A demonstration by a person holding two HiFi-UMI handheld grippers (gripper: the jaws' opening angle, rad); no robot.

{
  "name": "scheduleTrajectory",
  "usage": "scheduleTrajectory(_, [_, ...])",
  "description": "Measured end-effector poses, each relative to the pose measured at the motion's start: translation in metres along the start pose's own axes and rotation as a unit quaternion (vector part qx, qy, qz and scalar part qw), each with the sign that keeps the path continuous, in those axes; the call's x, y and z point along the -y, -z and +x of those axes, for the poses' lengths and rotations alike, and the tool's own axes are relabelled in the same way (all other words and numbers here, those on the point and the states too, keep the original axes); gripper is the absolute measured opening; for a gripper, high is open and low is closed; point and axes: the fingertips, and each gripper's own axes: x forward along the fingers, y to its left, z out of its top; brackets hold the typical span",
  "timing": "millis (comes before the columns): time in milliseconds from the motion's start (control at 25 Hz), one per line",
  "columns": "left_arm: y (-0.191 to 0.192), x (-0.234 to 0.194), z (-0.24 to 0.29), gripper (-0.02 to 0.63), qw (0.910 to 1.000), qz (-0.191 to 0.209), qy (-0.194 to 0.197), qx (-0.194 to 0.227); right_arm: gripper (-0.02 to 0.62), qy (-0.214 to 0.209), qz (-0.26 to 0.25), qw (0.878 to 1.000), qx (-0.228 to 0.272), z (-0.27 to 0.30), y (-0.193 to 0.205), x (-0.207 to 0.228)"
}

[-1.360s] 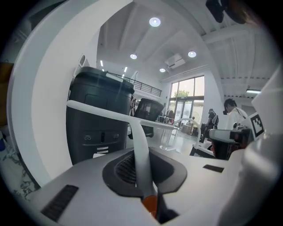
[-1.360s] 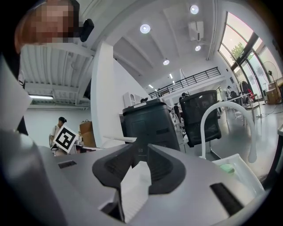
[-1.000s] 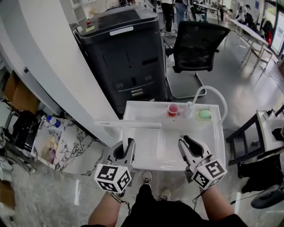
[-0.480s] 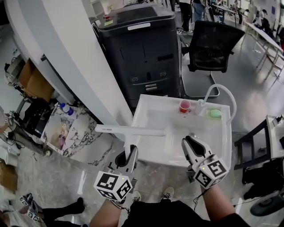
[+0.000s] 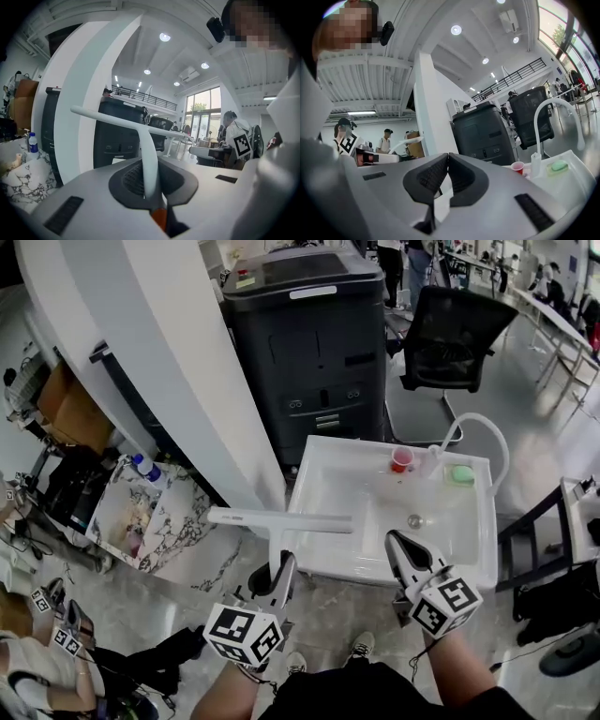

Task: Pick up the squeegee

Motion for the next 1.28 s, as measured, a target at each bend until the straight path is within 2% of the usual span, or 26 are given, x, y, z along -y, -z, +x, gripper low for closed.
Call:
scheduleTrajectory(360, [0.004,-0.023,-0.035,0.037,0.9968,0.003,0.080,0.000,0.017,0.070,-0.022,0.997,0.011,-0.013,0.011,-0.066])
scheduleTrajectory(840, [0.030,-0.025,-0.099,0.037,0.9845,0.000,0.175,-0.015,0.017,0.170,-0.029,0.985,0.029,-0.075,0.042,-0.154])
scheduleTrajectory(1080, [0.038,-0.012,-0.117,0.037,0.9786,0.001,0.205,-0.017,0.017,0.197,-0.033,0.979,0.033,-0.102,0.052,-0.177])
scheduleTrajectory(1280, [0.033,-0.005,-0.122,0.037,0.9774,0.003,0.211,-0.011,0.017,0.199,-0.033,0.979,0.038,-0.111,0.048,-0.185])
